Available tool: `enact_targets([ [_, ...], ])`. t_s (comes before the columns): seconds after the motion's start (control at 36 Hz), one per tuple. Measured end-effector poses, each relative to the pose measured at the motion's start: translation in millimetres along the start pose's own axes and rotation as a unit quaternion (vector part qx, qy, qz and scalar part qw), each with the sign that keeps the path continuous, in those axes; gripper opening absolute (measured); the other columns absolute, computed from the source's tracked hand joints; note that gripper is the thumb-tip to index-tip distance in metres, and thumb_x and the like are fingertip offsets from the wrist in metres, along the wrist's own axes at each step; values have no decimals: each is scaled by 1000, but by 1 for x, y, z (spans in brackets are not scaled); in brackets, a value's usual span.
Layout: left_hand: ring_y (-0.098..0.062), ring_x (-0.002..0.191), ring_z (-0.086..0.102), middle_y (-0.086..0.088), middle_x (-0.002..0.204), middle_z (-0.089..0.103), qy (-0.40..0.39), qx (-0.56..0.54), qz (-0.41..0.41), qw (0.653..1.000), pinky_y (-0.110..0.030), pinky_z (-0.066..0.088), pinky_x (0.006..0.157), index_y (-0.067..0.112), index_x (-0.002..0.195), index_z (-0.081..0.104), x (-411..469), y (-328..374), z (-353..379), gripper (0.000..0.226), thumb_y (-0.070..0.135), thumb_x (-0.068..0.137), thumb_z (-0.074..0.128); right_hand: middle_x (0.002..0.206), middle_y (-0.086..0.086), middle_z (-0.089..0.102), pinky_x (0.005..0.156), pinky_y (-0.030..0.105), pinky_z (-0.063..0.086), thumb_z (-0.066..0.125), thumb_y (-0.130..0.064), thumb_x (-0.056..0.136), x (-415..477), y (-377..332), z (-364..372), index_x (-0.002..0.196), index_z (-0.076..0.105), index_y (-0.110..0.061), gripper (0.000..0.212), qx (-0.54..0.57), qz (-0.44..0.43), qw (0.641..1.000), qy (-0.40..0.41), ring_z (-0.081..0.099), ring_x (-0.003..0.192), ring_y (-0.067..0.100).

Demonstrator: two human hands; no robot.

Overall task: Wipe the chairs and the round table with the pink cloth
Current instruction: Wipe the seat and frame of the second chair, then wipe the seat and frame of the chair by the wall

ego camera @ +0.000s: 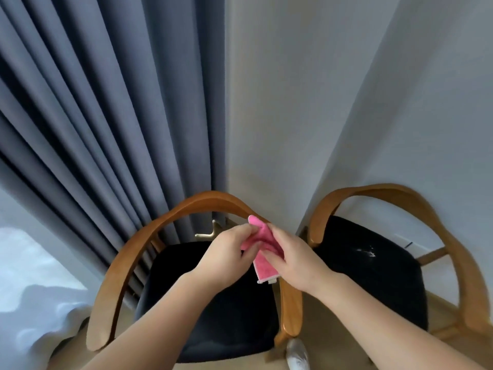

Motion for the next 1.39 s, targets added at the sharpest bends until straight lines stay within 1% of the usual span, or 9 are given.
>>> enact_targets([
  [0.22,0,88,57,15,95,64,-45,25,5,999,-22,48,77,28,109,61,-4,21,52,22,21,88,57,141,-21,46,107,37,45,51,-32,98,-49,37,-18,144,12,-62,68,22,37,998,-55,46,128,1],
  [0.44,-1,106,55,17,122,59,-156,59,32,985,-27,49,89,28,119,59,2,81,150,27,24,92,52,153,-25,21,108,37,42,55,-14,96,-123,110,-75,142,0,-67,89,-7,69,998,-5,39,136,8],
  [0.58,4,121,46,18,134,52,-198,50,50,978,-14,42,96,27,118,60,1,132,226,28,22,92,52,157,-32,5,117,37,25,57,-15,91,-188,171,-119,141,3,-67,90,19,94,995,1,13,146,2],
  [0.69,6,119,47,23,134,50,-253,28,76,964,-19,45,94,30,114,58,-8,169,294,24,21,93,51,156,-29,15,116,31,26,59,-14,92,-235,215,-156,136,29,-65,73,12,100,995,26,16,144,-3],
  [0.78,6,118,47,23,133,50,-264,25,87,960,-21,45,95,32,120,56,-8,190,332,29,21,94,49,140,-31,40,112,30,34,61,-26,94,-261,245,-173,106,58,-53,30,-2,122,992,13,32,134,-9],
  [0.83,5,118,47,19,132,52,-268,22,81,960,-22,45,95,28,118,58,-9,195,351,27,19,94,49,126,-32,52,109,30,40,62,-26,93,-275,264,-182,91,62,-44,18,-14,141,990,16,42,125,-11],
  [1.06,-6,98,55,9,106,59,-280,57,77,955,-30,47,84,21,111,60,13,190,384,20,20,93,51,102,-23,64,89,20,51,67,-19,87,-277,299,-191,107,65,-38,27,14,157,987,-33,58,102,-6],
  [1.19,-4,89,54,14,98,60,-280,96,54,954,-28,47,79,26,111,58,41,158,388,20,28,95,47,91,-14,59,77,24,52,62,-19,90,-250,320,-192,99,69,-30,16,-46,161,984,-58,59,85,6],
  [1.39,-7,78,58,9,85,62,-306,92,-67,945,-33,50,74,26,98,58,84,71,403,12,22,88,53,97,-17,55,71,13,49,55,-15,96,-199,366,-213,97,63,-31,18,-108,205,971,-61,59,86,3],
])
Point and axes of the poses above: each hand's wrist, its own x-axis towards the middle knuckle, its own z-axis out of the palm, y = z × x, the point moved 10 cm from there along x, towards the middle knuckle
